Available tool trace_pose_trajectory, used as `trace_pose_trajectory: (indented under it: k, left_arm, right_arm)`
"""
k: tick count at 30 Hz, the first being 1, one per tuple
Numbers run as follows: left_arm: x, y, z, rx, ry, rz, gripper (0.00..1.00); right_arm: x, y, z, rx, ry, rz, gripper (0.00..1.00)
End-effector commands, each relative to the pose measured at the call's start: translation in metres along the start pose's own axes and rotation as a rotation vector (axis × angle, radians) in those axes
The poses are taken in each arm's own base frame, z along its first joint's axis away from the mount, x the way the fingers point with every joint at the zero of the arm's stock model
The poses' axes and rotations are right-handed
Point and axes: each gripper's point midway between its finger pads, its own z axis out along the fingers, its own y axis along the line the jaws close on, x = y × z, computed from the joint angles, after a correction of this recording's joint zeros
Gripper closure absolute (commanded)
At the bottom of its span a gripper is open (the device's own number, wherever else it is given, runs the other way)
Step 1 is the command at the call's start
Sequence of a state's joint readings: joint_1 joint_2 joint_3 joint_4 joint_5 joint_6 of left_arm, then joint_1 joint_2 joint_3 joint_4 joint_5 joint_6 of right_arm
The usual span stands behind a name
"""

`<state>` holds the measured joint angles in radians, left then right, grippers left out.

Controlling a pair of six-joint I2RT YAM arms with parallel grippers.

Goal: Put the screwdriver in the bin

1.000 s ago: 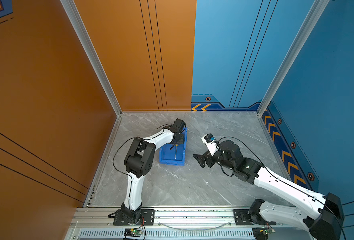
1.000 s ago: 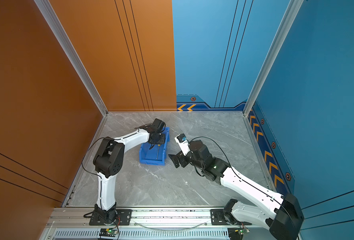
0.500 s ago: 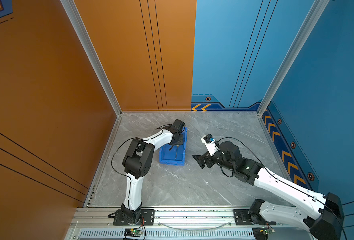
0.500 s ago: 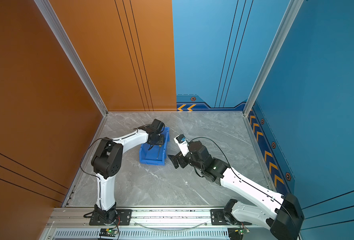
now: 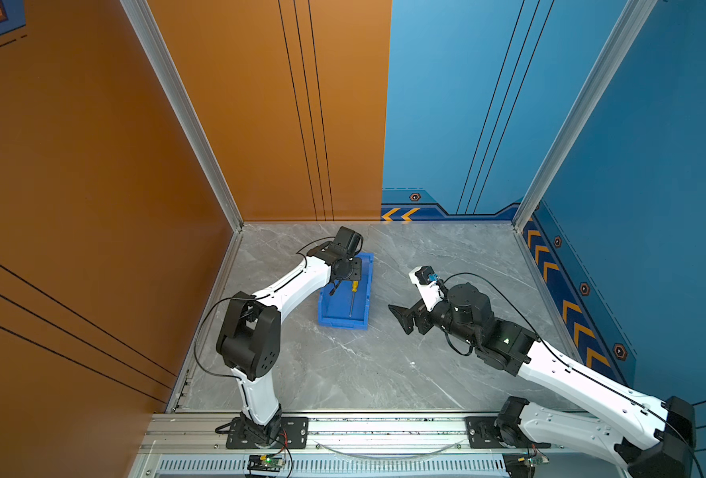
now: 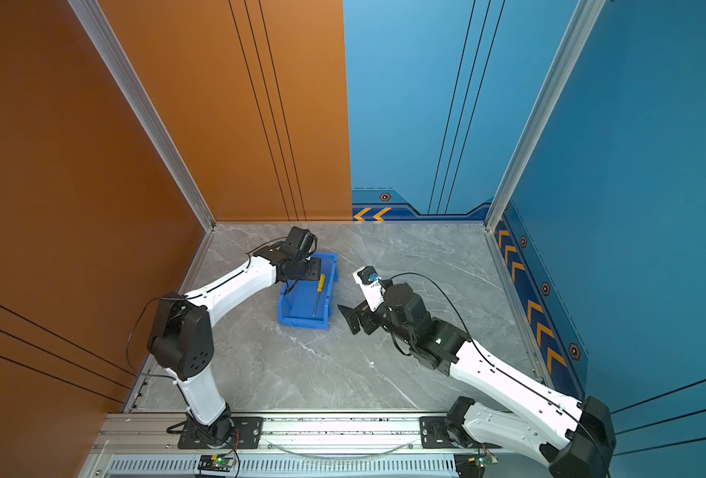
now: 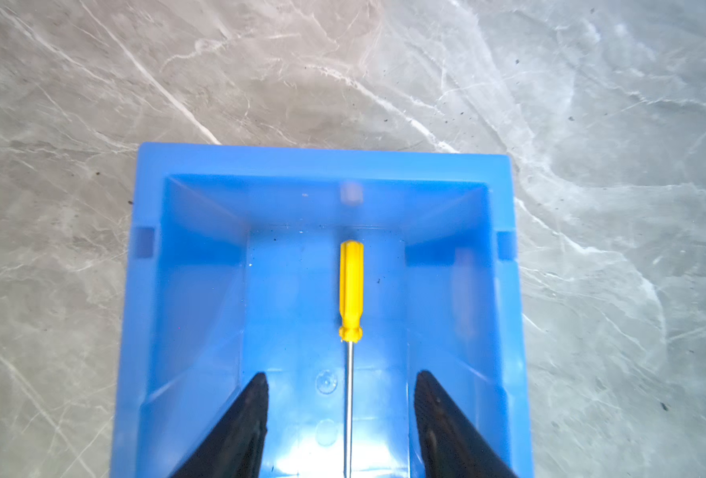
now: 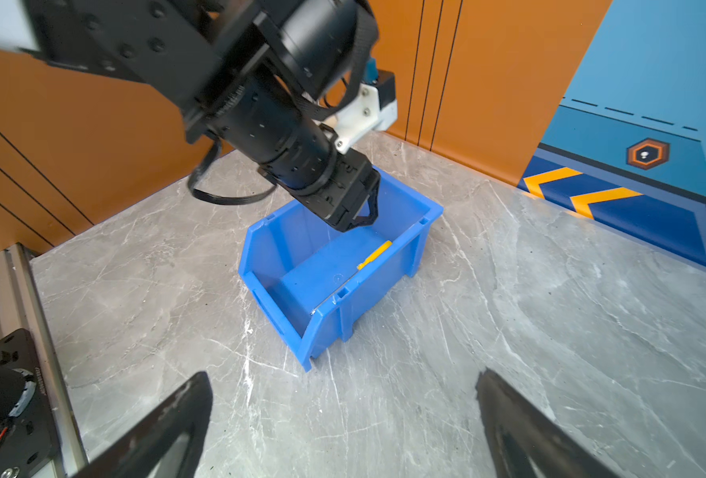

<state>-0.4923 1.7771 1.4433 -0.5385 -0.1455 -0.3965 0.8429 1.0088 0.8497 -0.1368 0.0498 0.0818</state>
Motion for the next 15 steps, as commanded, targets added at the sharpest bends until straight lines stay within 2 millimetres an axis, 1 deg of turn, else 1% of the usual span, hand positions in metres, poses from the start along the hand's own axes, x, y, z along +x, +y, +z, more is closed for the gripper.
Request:
trace_pose_trajectory:
  k: [1, 4, 7, 11, 12, 14, 15]
  left_arm:
    - [0.015, -0.004, -0.027, 0.018, 0.007, 0.002, 0.36]
    - [0.029, -0.006, -0.05, 0.029, -0.008, 0.015, 0.29]
    - [0.045, -0.001, -0.073, 0.017, -0.018, 0.023, 0.24]
    - [0.068, 0.016, -0.099, 0.016, -0.048, -0.026, 0.12]
    - [0.073, 0.02, -0.104, 0.022, -0.053, -0.035, 0.07]
    - [0.083, 0.027, -0.112, 0.024, -0.059, -0.041, 0.01]
    - [0.085, 0.032, -0.117, 0.018, -0.07, -0.048, 0.01]
  right_arm:
    - [0.008, -0.018, -0.01, 0.104, 0.036, 0.0, 0.0]
    - [0.013, -0.023, -0.017, 0.125, 0.032, 0.017, 0.0]
    - [0.023, -0.029, -0.023, 0.15, 0.045, 0.026, 0.0]
    - [0.037, -0.04, -0.031, 0.202, 0.06, 0.027, 0.0]
    - [0.039, -0.044, -0.035, 0.223, 0.058, 0.037, 0.0]
    - [0.039, -0.053, -0.042, 0.269, 0.047, 0.061, 0.0]
    - [0.039, -0.058, -0.046, 0.294, 0.035, 0.074, 0.0]
